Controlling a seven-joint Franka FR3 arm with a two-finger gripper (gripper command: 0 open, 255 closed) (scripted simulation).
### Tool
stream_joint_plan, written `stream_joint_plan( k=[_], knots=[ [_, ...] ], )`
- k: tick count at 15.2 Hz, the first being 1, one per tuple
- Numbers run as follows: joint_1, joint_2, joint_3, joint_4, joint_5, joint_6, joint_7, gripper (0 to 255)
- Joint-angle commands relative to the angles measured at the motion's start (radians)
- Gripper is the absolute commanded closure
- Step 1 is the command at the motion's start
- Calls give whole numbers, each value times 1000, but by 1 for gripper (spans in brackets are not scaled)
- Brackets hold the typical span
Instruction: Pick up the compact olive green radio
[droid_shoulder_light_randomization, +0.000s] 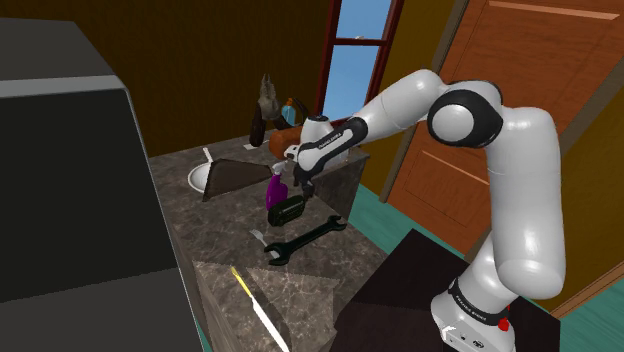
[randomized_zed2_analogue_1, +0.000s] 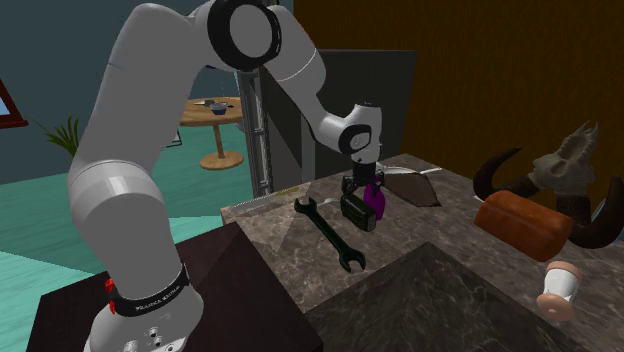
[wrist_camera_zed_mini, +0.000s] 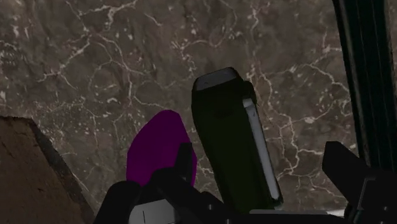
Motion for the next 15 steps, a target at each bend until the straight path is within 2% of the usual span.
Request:
stream_joint_plan(
  k=[1, 11, 12, 15],
  knots=[
    [0, 69, 17, 65, -8, 10, -36, 0],
    [-6, 177, 31, 110, -5, 74, -54, 0],
    [-5, 174, 31, 106, -5, 75, -53, 255],
    [-6, 173, 31, 106, -5, 75, -53, 255]
  ],
)
